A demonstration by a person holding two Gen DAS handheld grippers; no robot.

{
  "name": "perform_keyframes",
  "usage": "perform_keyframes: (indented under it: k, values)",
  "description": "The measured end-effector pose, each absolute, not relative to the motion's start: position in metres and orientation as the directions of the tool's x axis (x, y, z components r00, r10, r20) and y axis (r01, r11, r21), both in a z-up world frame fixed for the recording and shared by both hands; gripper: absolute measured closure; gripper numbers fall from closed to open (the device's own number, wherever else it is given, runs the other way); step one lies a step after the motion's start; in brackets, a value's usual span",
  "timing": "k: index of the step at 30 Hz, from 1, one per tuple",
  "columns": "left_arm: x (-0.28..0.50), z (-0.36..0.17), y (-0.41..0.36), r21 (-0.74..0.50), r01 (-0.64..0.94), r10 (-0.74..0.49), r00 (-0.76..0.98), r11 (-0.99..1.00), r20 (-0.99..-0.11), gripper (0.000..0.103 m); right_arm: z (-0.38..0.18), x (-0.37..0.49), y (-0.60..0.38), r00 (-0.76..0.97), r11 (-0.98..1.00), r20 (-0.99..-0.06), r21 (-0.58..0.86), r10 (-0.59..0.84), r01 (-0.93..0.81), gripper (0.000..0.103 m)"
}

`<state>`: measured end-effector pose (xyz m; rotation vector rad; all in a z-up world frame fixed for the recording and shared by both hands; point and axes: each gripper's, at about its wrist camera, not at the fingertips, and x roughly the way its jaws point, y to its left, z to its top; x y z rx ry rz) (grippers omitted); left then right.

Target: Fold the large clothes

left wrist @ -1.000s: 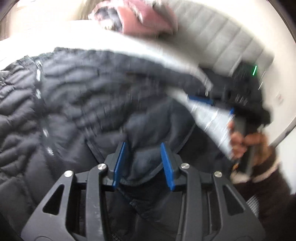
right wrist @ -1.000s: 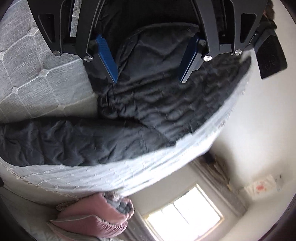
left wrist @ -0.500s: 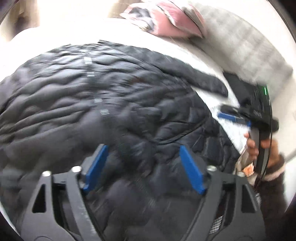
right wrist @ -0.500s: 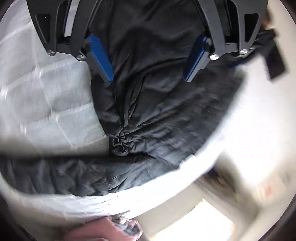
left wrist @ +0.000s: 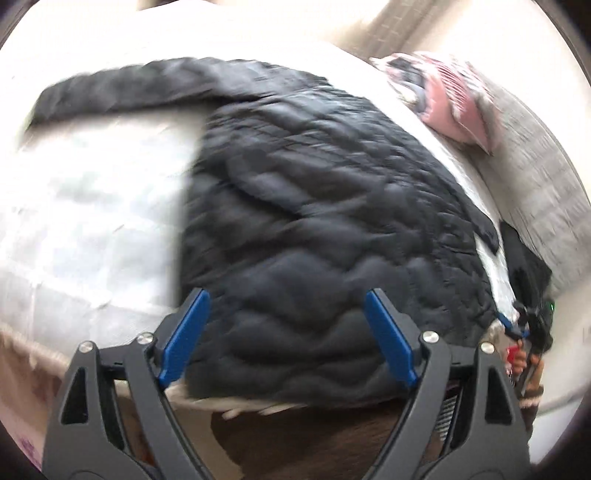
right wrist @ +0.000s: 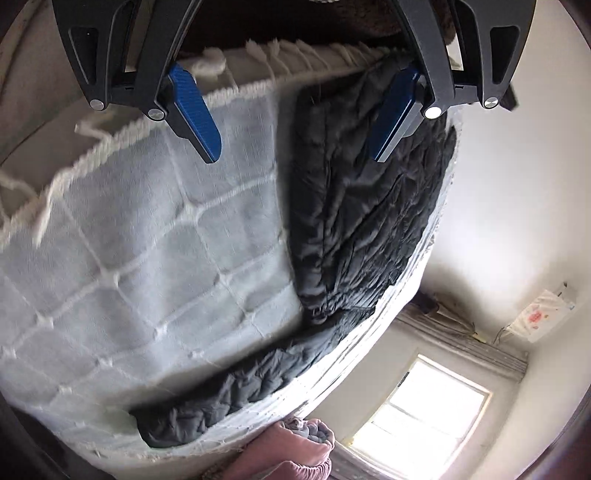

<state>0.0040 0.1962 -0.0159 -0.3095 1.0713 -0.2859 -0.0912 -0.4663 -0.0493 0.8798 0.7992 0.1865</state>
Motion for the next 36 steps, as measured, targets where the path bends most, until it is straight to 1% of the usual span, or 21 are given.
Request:
perform_keyframes:
  k: [2, 4, 9, 10, 11, 13, 14, 16, 17, 18, 21, 23, 24, 26, 27, 28, 30, 31, 34, 35, 36]
  values:
    - [0.0, -0.031, 0.212, -0.381, 0.032, -0.355, 0.44, 0.924, -0.825, 0.017, -0.058, -0.092, -0.464, 0.704, 0.601, -0.515, 0.784, 0.489, 0.156, 0.019]
    - [-0.004, -0.048, 0.225, -0.413, 0.005, -0.376, 0.424, 0.911, -0.824, 0.017, -0.066, -0.091, -0.458, 0.703, 0.577, -0.499, 0.803, 0.507, 0.153, 0.019]
    - [-0.012, -0.062, 0.228, -0.513, 0.049, -0.48, 0.438, 0.857, -0.76, 0.018, -0.069, -0.082, -0.438, 0.72, 0.595, -0.489, 0.793, 0.492, 0.133, 0.019]
    - [-0.013, -0.062, 0.226, -0.536, 0.059, -0.504, 0.437, 0.843, -0.745, 0.02, -0.069, -0.081, -0.435, 0.724, 0.596, -0.487, 0.792, 0.489, 0.131, 0.019]
    - [-0.013, -0.064, 0.223, -0.568, 0.064, -0.535, 0.434, 0.821, -0.725, 0.026, -0.069, -0.079, -0.434, 0.728, 0.6, -0.489, 0.789, 0.48, 0.134, 0.019]
    - [-0.013, -0.066, 0.218, -0.592, 0.062, -0.557, 0.429, 0.803, -0.711, 0.029, -0.068, -0.078, -0.43, 0.734, 0.604, -0.484, 0.787, 0.477, 0.126, 0.022]
    - [-0.014, -0.067, 0.215, -0.595, 0.062, -0.559, 0.434, 0.801, -0.707, 0.035, -0.068, -0.076, -0.427, 0.731, 0.599, -0.48, 0.791, 0.485, 0.122, 0.027]
    - [-0.014, -0.068, 0.211, -0.601, 0.053, -0.561, 0.433, 0.798, -0.706, 0.054, -0.069, -0.067, -0.42, 0.715, 0.603, -0.496, 0.787, 0.493, 0.131, 0.053]
    - [-0.015, -0.069, 0.211, -0.604, 0.043, -0.559, 0.437, 0.796, -0.705, 0.078, -0.068, -0.066, -0.418, 0.711, 0.616, -0.511, 0.775, 0.483, 0.139, 0.084]
    - [-0.016, -0.067, 0.211, -0.609, 0.035, -0.556, 0.453, 0.793, -0.698, 0.085, -0.063, -0.066, -0.416, 0.718, 0.64, -0.524, 0.755, 0.459, 0.142, 0.093]
    - [-0.029, -0.043, 0.214, -0.579, 0.065, -0.508, 0.566, 0.813, -0.65, 0.09, -0.037, -0.083, -0.419, 0.802, 0.686, -0.463, 0.721, 0.378, 0.093, 0.096]
    - [-0.031, -0.037, 0.215, -0.57, 0.062, -0.495, 0.578, 0.819, -0.649, 0.091, -0.035, -0.089, -0.424, 0.809, 0.705, -0.48, 0.699, 0.339, 0.119, 0.096]
    - [-0.031, -0.04, 0.214, -0.558, 0.044, -0.48, 0.57, 0.829, -0.667, 0.091, -0.039, -0.088, -0.425, 0.797, 0.725, -0.52, 0.67, 0.306, 0.159, 0.096]
    - [-0.026, -0.052, 0.211, -0.513, 0.006, -0.435, 0.537, 0.859, -0.722, 0.091, -0.059, -0.083, -0.425, 0.726, 0.799, -0.665, 0.527, 0.174, 0.291, 0.098]
    - [-0.024, -0.063, 0.209, -0.48, -0.015, -0.405, 0.513, 0.877, -0.757, 0.091, -0.072, -0.084, -0.427, 0.7, 0.816, -0.703, 0.473, 0.123, 0.331, 0.103]
    - [-0.022, -0.072, 0.208, -0.464, -0.023, -0.393, 0.496, 0.885, -0.774, 0.091, -0.076, -0.091, -0.432, 0.741, 0.798, -0.654, 0.524, 0.153, 0.298, 0.103]
    - [-0.027, -0.074, 0.209, -0.472, 0.002, -0.405, 0.516, 0.881, -0.755, 0.086, -0.076, -0.098, -0.437, 0.756, 0.78, -0.627, 0.563, 0.186, 0.275, 0.103]
    - [-0.028, -0.071, 0.209, -0.458, 0.014, -0.397, 0.522, 0.889, -0.755, 0.083, -0.072, -0.1, -0.437, 0.755, 0.794, -0.63, 0.546, 0.179, 0.268, 0.101]
    - [-0.033, -0.06, 0.206, -0.387, 0.022, -0.338, 0.535, 0.922, -0.774, 0.061, -0.053, -0.097, -0.432, 0.73, 0.846, -0.674, 0.45, 0.113, 0.285, 0.097]
    - [-0.032, -0.055, 0.205, -0.358, 0.015, -0.31, 0.534, 0.934, -0.786, 0.043, -0.047, -0.093, -0.433, 0.726, 0.851, -0.68, 0.44, 0.105, 0.288, 0.092]
    - [-0.03, -0.052, 0.206, -0.344, 0.009, -0.295, 0.535, 0.939, -0.791, 0.03, -0.041, -0.089, -0.432, 0.724, 0.852, -0.682, 0.437, 0.103, 0.29, 0.09]
